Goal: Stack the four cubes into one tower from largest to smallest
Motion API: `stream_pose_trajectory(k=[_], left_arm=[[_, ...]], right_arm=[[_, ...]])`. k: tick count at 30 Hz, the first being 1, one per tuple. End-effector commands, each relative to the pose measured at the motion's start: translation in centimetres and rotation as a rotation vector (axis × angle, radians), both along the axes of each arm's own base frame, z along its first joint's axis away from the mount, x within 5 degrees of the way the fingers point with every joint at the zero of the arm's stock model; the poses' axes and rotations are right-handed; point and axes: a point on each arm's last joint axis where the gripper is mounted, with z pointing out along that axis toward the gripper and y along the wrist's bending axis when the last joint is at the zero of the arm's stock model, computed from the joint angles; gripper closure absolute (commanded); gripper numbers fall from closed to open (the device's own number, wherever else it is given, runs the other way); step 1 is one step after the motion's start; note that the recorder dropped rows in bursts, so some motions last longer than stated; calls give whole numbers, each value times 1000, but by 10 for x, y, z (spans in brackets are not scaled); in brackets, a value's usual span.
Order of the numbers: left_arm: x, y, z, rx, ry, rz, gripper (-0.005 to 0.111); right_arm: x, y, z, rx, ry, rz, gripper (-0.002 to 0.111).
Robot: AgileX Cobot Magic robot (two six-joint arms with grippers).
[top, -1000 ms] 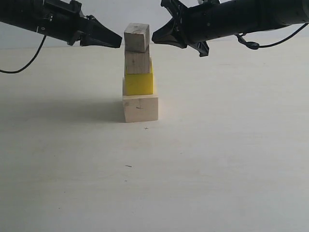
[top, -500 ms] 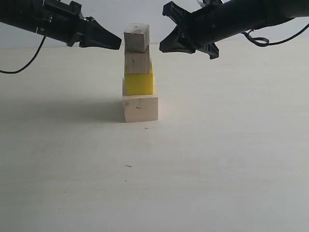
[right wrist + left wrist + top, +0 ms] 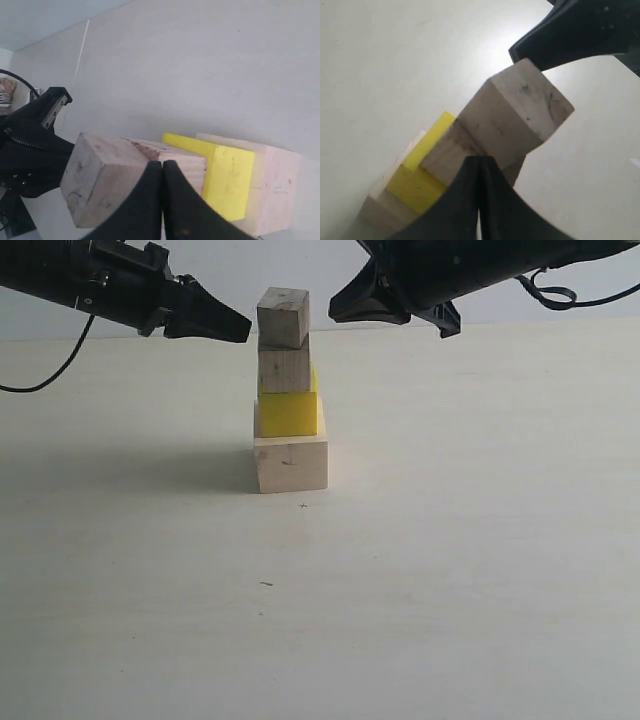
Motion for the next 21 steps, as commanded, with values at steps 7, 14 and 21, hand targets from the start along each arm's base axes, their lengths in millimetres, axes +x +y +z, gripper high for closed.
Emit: stream_pose_trajectory(k=[7,14,21], left_arm=[[1,1,-1,-5,8,8,107],[1,1,-1,-3,5,15,107],[1,1,-1,-3,5,15,107]], right_arm=[[-2,3,7,53,-8,23,108],[2,3,-2,39,6,8,108],[5,4,-9,69,34,-3,108]])
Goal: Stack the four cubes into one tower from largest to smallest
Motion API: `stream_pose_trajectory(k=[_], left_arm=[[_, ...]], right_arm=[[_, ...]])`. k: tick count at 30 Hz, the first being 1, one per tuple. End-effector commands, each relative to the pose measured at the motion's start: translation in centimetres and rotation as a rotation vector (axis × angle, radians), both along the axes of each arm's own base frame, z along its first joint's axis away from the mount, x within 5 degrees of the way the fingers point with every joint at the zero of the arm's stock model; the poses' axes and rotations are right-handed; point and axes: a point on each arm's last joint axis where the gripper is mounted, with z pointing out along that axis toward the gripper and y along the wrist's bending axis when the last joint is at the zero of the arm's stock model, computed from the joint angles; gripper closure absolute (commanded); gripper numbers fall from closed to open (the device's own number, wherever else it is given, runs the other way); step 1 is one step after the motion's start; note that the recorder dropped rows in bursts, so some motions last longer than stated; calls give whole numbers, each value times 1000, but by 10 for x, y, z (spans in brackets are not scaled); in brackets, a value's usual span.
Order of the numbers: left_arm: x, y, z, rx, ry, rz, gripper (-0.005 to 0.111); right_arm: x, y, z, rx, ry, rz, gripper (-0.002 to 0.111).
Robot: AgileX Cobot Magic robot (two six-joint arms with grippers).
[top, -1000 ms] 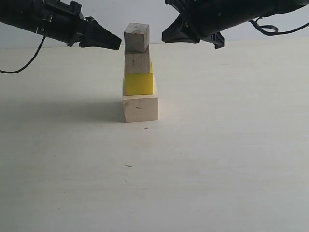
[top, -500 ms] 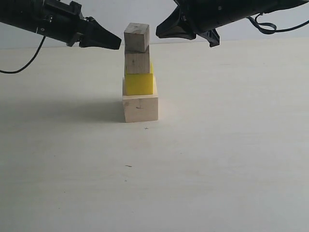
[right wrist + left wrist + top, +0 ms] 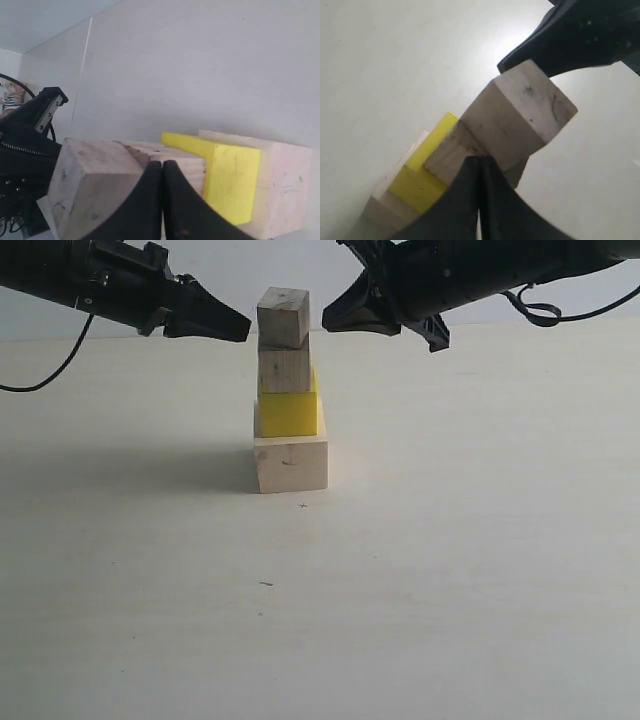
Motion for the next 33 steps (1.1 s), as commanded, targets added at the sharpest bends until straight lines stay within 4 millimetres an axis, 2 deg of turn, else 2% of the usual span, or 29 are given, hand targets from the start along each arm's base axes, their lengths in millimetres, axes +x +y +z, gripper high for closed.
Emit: stream_pose_trajectory(k=[1,12,33], left_arm=[[1,1,-1,-7,8,9,107],[2,1,-1,-3,2,16,107],[0,1,-1,-9,10,1,107]], right_arm=[[-1,1,6,31,-12,7,108],[-7,15,6,30,-16,47,108],[-3,14,6,4,-99,45,108]])
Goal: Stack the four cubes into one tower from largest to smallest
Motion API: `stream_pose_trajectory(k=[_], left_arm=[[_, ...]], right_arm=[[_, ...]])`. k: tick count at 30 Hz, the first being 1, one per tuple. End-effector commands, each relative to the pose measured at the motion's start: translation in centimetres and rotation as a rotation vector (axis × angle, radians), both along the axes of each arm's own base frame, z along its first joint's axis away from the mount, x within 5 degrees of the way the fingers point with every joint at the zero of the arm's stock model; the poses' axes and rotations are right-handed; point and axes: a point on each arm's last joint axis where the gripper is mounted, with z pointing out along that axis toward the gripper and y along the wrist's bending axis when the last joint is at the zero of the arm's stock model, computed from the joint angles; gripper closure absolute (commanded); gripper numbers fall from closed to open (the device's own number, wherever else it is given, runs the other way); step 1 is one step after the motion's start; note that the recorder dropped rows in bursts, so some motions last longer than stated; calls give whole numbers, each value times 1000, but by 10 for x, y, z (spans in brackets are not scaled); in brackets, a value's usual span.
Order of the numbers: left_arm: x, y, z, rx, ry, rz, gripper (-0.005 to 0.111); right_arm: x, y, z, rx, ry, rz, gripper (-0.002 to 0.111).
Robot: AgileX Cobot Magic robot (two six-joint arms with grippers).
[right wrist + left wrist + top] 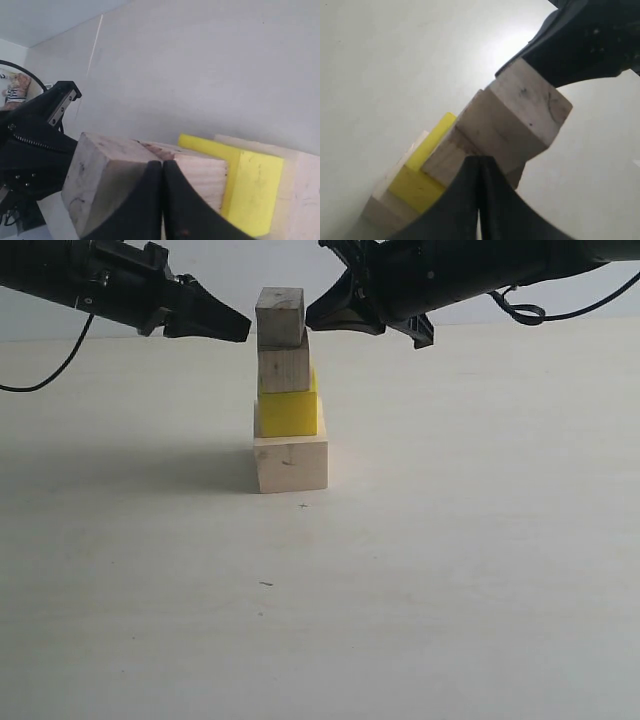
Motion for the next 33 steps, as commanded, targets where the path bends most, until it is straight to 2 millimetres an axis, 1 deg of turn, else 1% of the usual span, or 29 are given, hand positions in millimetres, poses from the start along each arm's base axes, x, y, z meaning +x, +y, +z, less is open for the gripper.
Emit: stream_pose_trajectory(k=[1,13,20,25,33], left_arm=[[0,1,-1,-10,10,0,107],[0,1,-1,-11,11,1,107],[0,0,0,-14,12,-1,107],[-6,-10,0,-16,0,-59,107],[-6,-11,0,-16,1,-63,107]], right_arm=[[0,1,5,4,-49,15,108],[-2,4,8,38,-79,62,108],[0,3,8,13,-126,60,108],[0,3,8,14,-125,62,108],[-1,3,8,17,-123,68,108]])
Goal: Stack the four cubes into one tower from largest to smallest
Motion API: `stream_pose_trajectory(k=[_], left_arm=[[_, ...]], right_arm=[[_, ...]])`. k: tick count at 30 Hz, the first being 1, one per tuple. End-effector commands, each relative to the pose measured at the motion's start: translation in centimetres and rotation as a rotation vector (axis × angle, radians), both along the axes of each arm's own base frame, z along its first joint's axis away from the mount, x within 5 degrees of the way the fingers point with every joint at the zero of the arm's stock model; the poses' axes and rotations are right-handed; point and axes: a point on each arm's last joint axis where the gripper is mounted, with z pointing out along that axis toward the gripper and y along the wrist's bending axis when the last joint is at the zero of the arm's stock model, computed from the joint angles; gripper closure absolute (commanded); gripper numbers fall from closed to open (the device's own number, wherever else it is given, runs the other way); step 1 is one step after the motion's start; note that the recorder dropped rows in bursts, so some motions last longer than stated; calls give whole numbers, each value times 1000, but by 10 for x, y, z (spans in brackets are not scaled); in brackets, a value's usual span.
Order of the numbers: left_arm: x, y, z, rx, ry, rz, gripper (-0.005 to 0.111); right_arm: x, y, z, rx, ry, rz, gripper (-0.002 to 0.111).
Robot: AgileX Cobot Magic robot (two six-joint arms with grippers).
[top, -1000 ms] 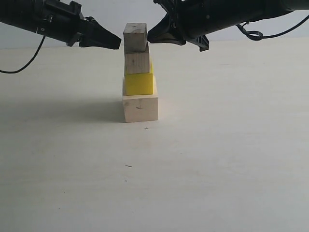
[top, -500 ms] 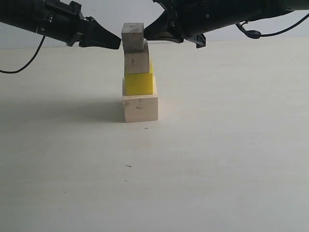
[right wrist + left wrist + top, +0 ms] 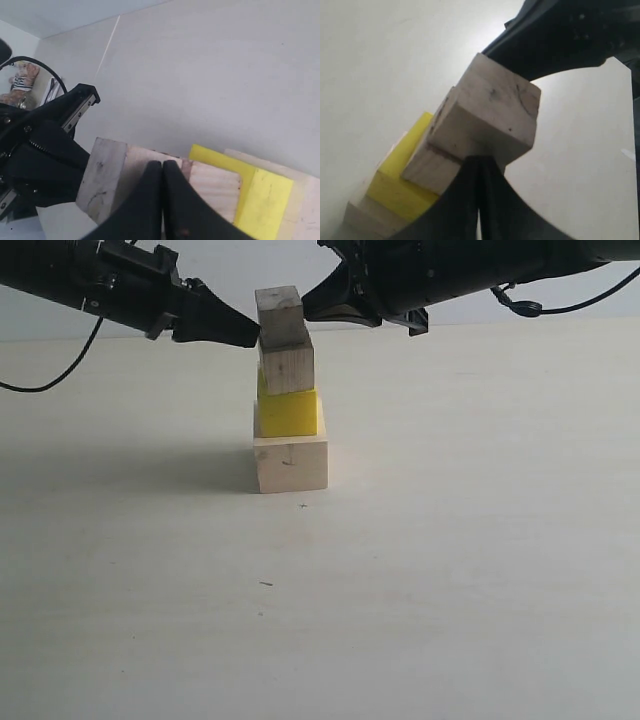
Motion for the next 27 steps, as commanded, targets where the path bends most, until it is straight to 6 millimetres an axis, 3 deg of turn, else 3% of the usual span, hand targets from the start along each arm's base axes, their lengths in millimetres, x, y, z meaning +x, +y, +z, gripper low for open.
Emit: stream_pose_trajectory(k=[1,10,18,27], left_arm=[[-1,-3,-1,-9,4,-10,107],[-1,-1,-1,0,2,-10,107],[8,21,-1,-2,17,64,107],[10,25,-1,-2,16,77,107]], right_arm=[[-1,1,4,9,-14,13,108],[-2,-1,0,-41,0,10,108],[-1,-4,-4,-89,19,-11,108],[-4,-10,-13,-189,100,-29,108]])
